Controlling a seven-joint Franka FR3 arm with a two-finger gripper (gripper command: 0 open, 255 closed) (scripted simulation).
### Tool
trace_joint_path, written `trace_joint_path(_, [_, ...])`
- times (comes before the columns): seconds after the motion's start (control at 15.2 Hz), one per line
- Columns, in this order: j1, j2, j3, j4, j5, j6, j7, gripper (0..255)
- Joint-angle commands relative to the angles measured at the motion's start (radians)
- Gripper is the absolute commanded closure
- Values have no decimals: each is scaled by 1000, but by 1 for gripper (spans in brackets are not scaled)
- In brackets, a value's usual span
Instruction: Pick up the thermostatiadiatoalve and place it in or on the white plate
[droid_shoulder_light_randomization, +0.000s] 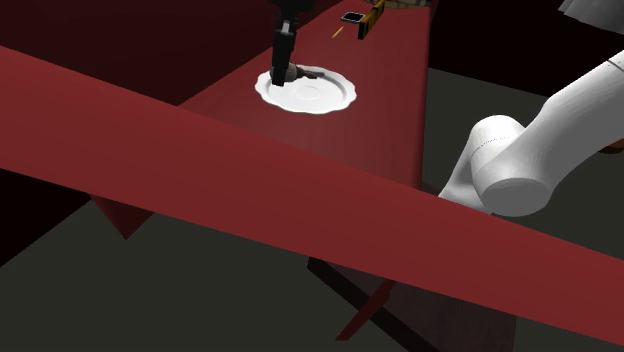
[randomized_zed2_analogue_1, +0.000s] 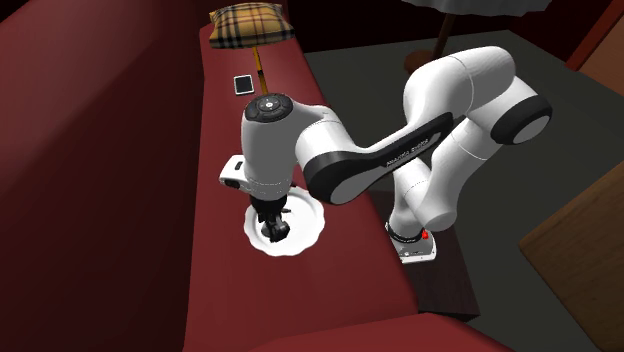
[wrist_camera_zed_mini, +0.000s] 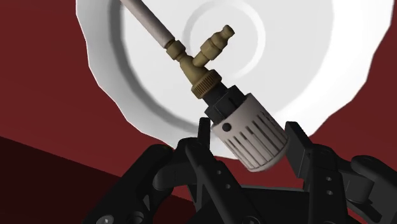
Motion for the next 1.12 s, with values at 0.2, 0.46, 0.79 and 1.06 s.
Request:
trace_joint_path(0.2, [-1, 0, 0, -28, 0, 24, 0, 255])
trace_joint_path(0.46, [-1, 0, 0, -28, 0, 24, 0, 255])
trace_joint_path(0.79, [-1, 0, 0, -28, 0, 24, 0, 0])
trace_joint_path(1.06, [-2, -8, -3, 65, -1, -77, 0, 0])
